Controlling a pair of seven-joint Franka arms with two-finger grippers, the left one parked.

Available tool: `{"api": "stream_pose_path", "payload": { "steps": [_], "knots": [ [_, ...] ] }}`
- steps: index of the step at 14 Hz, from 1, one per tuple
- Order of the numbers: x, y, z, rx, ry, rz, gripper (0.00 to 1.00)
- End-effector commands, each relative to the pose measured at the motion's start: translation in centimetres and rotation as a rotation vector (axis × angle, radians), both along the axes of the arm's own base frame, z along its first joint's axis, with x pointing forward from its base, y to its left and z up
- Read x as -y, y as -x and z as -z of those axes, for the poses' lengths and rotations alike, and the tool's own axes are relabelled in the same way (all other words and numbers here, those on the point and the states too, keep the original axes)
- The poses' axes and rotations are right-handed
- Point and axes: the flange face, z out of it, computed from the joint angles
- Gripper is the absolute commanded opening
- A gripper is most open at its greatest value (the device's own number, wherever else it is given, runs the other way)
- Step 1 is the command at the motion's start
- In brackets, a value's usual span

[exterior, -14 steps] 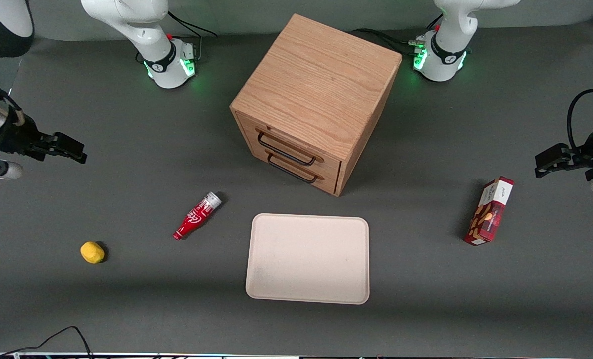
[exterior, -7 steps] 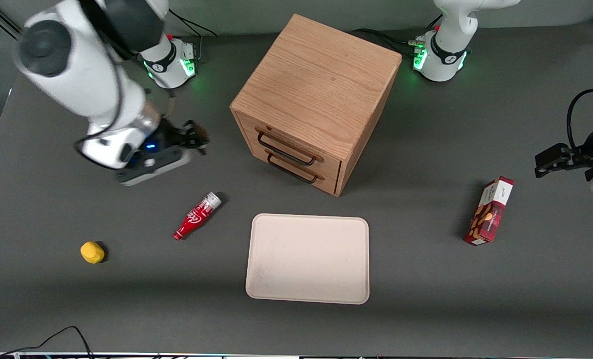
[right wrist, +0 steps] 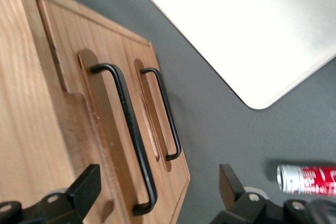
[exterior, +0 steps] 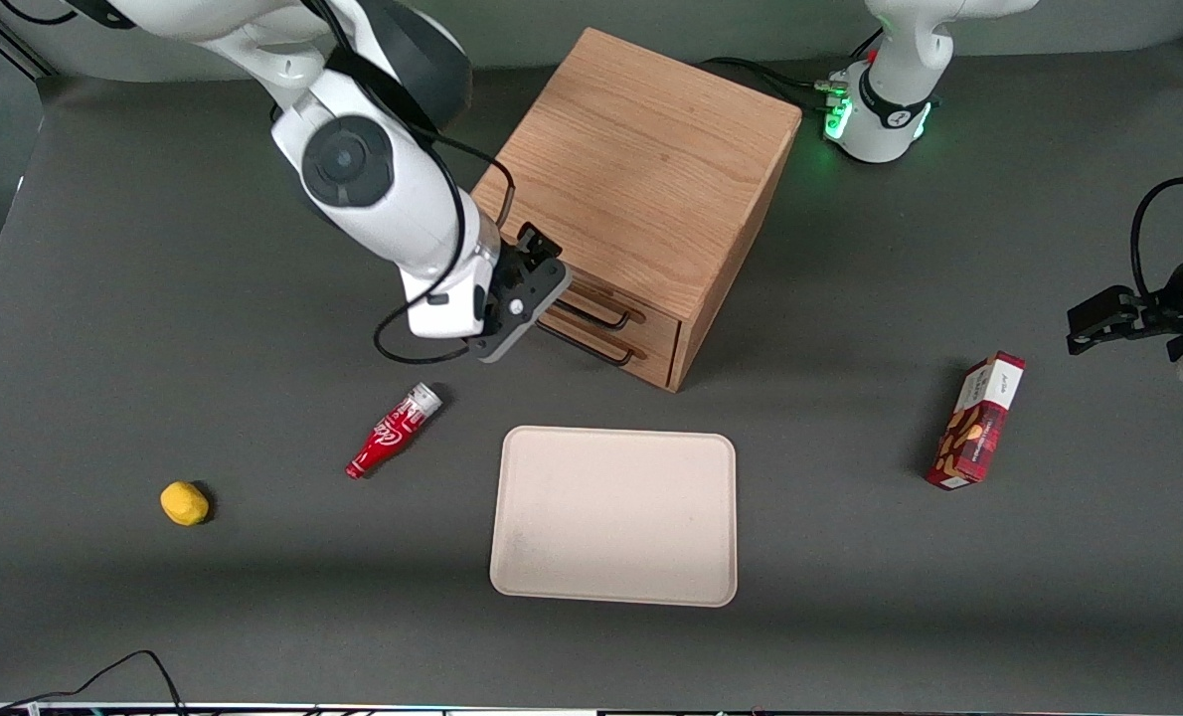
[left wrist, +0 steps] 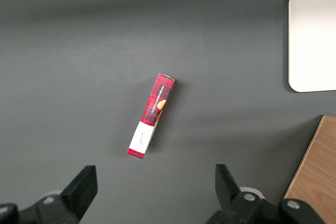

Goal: Open upper drawer

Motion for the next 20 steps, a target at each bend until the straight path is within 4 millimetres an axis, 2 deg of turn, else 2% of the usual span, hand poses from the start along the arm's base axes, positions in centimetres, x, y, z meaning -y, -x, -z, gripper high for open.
{"api": "stream_pose_path", "payload": {
  "steps": [1,5,10,17,20],
  "knots": [
    [-1.8,-0.1,2.0,-0.008,-0.023,-0.118,1.0],
    [-3.4,0.6,5.0,0.001,-0.035,-0.138,1.0],
    [-3.6,-0.1,7.9,0.034,-0.006,-0.155,1.0],
    [-2.7,-1.3,9.3,0.04,-0.009,-0.149,1.0],
    [-0.8,-3.0,9.4,0.058,0.006,-0.127,1.0]
  ]
}}
